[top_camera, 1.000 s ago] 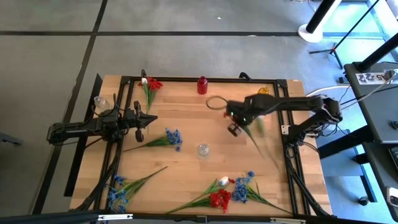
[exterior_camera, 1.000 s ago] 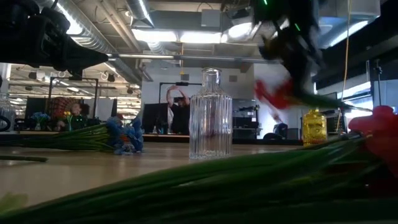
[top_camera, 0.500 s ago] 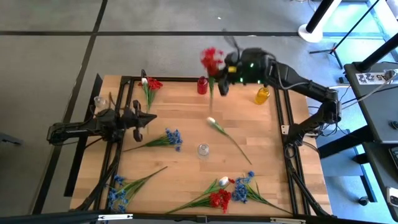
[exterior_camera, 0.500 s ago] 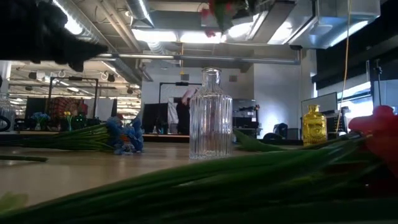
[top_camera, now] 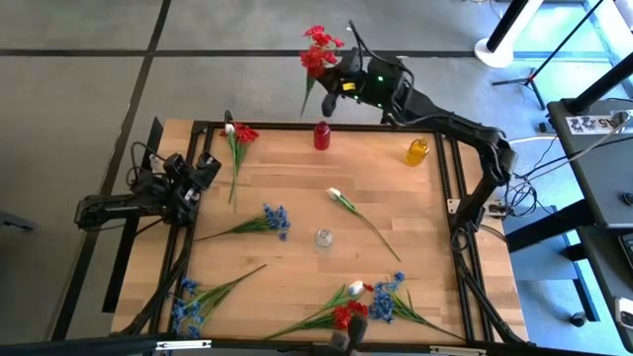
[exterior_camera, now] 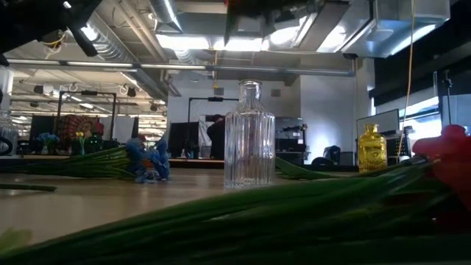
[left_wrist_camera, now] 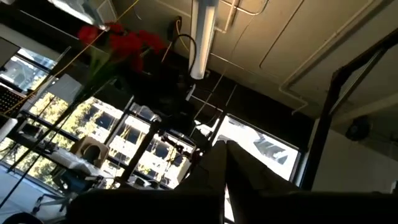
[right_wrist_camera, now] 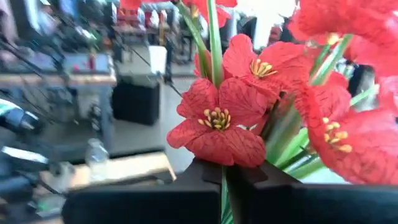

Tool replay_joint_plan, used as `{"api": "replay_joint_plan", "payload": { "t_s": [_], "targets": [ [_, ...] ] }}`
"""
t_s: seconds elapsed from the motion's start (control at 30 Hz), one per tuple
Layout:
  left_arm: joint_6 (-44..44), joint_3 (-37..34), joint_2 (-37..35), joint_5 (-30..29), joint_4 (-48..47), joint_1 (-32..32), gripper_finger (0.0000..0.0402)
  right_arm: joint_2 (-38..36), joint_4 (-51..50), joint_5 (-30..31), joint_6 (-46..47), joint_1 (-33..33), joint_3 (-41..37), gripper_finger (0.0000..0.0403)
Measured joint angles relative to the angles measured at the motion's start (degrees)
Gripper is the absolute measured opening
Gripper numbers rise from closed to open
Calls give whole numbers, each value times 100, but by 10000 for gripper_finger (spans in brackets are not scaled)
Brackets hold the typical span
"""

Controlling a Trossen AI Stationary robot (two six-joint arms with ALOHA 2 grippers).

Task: Sort flowers into vase by color
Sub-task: Put the red flower into the red vase

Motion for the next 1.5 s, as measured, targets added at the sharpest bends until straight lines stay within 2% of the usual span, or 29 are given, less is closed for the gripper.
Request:
{"api": "replay_joint_plan", "payload": {
  "t_s": [0.13, 0.27, 0.37, 0.47, 0.57, 0.8, 0.93, 1.03, 1.13, 1.33, 1.5],
  "targets": [
    [117, 0, 0, -56, 1, 1, 0, 122, -172, -65, -98, -275, -3, 1],
    [161, 0, 0, -390, -67, 1, 0, 122, -900, -48, -514, -429, -1, 1],
    [222, -5, 1, -510, -246, -1, 0, 115, -1103, -282, -616, -474, -3, 1],
    [467, -7, 0, -806, -289, -1, 0, 114, -1040, -392, -631, -403, -63, 1],
    [606, -7, 0, -965, -308, 1, 0, 115, -1062, -210, -919, -289, -202, 1],
    [619, -7, 0, -1040, -297, 3, 0, 115, -538, -219, -942, -286, -579, 1],
    [315, 22, 44, -1480, -373, 3, 0, 115, -500, -182, -900, -281, -740, 1],
    [231, 436, 448, -1648, -1386, 2, 0, 115, -500, -245, -902, -279, -740, 1],
    [150, 1168, 1236, -2005, -2345, 1, 0, 115, -628, -243, -902, -279, -740, 6],
    [27, 2522, 2832, -2919, -3964, 165, 0, 115, -1129, -187, -896, -280, -740, 52],
    [-605, 3467, 3807, -2949, -5382, 496, 8, 115, -1319, -184, -874, -280, -740, 95]
  ]
}}
